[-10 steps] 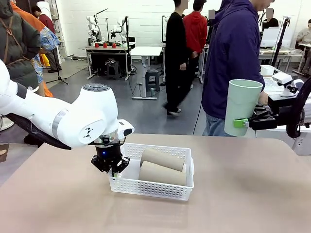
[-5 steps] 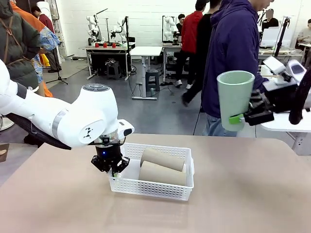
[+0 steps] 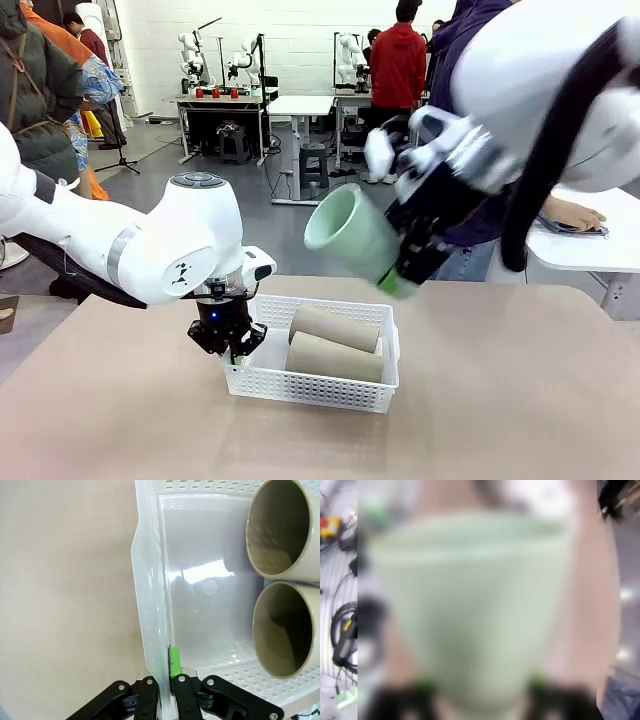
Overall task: Clean and organize the cups into the basket.
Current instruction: Pick up the Reusable plastic cup from the right side of the table and stack it inside the Organizing basket in the center of the table.
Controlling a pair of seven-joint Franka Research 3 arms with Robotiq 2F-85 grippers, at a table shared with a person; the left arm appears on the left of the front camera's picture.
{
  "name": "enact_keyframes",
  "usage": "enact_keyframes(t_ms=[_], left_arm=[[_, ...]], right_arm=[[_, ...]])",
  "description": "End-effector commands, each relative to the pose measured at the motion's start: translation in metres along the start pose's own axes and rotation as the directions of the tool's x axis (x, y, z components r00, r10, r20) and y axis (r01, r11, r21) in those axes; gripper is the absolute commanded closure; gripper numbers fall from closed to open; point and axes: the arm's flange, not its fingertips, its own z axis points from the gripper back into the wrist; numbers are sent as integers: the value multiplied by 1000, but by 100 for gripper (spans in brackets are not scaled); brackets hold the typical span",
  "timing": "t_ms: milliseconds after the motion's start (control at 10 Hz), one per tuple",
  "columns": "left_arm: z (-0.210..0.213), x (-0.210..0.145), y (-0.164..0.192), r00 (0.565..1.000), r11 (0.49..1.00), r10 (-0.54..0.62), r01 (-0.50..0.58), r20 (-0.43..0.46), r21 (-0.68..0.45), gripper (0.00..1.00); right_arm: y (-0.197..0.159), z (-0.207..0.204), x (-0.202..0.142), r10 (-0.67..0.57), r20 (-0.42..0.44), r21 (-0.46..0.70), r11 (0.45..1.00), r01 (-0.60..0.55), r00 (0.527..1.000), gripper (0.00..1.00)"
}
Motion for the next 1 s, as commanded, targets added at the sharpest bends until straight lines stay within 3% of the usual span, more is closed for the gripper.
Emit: enact_keyframes(t_ms=[0,300,900], left_arm=[[2,0,1,1000,1000,-2,2,7,2,100],[2,0,1,1000,1000,-2,2,7,2,100],[2,0,1,1000,1000,-2,2,7,2,100]], right_arm=[[-36,-25,15,-30,-178,134,989,55,984,19],[-51,-56,22,-64,-283,211,969,128,957,19],[-98,-109,2,-148,-315,276,931,240,937,19]])
